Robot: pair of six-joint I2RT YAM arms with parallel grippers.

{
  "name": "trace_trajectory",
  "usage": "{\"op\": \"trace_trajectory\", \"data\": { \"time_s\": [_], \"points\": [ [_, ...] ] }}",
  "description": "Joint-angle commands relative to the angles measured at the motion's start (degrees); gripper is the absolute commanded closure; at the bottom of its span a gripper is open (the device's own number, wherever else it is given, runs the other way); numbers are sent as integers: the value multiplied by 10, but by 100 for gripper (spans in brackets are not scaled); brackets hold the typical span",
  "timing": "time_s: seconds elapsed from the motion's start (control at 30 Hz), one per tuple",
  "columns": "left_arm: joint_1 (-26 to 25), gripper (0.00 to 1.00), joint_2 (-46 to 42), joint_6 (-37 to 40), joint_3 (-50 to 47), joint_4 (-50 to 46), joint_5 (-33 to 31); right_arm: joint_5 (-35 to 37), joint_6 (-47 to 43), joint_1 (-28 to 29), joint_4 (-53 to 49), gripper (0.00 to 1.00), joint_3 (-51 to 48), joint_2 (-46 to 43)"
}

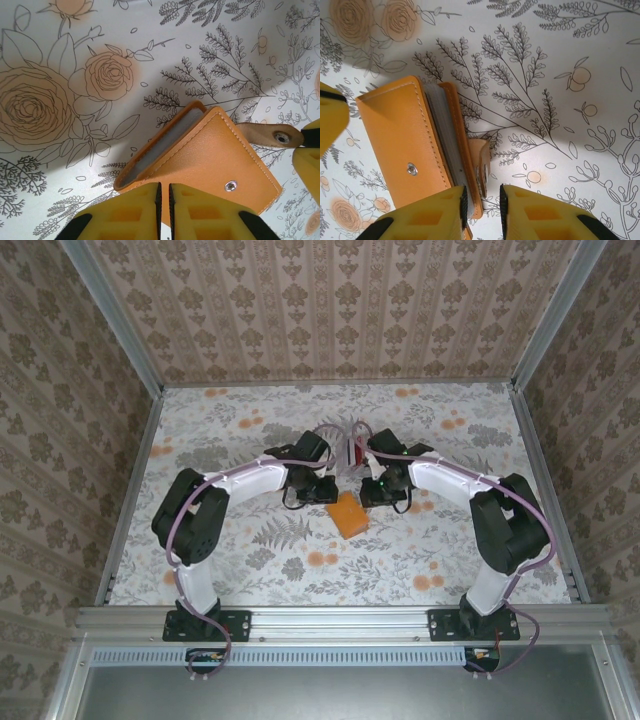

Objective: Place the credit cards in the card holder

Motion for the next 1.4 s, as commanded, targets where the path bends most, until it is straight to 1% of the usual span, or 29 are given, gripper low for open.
{"op": "trace_trajectory", "data": {
  "time_s": [0.0, 0.5, 0.7, 0.87, 1.07, 1.37],
  "points": [
    [-6, 85, 12, -4, 14, -15, 8, -11, -10, -7, -2, 75, 16, 3],
    [-15, 85, 27, -7, 17, -14, 10, -24, -10, -7, 3, 79, 28, 26],
    [-15, 85, 32, -6, 17, -12, 10, -25, -14, -7, -1, 90, 34, 29],
    [-15, 85, 36, -6, 18, -11, 11, -27, -17, -7, -8, 94, 31, 21],
    [-16, 85, 46, -10, 18, -4, 14, -67, -12, -1, 1, 96, 16, 2],
    [-21, 85, 56, -12, 26, -3, 16, -75, -11, 27, 12, 96, 9, 25]
  ]
}}
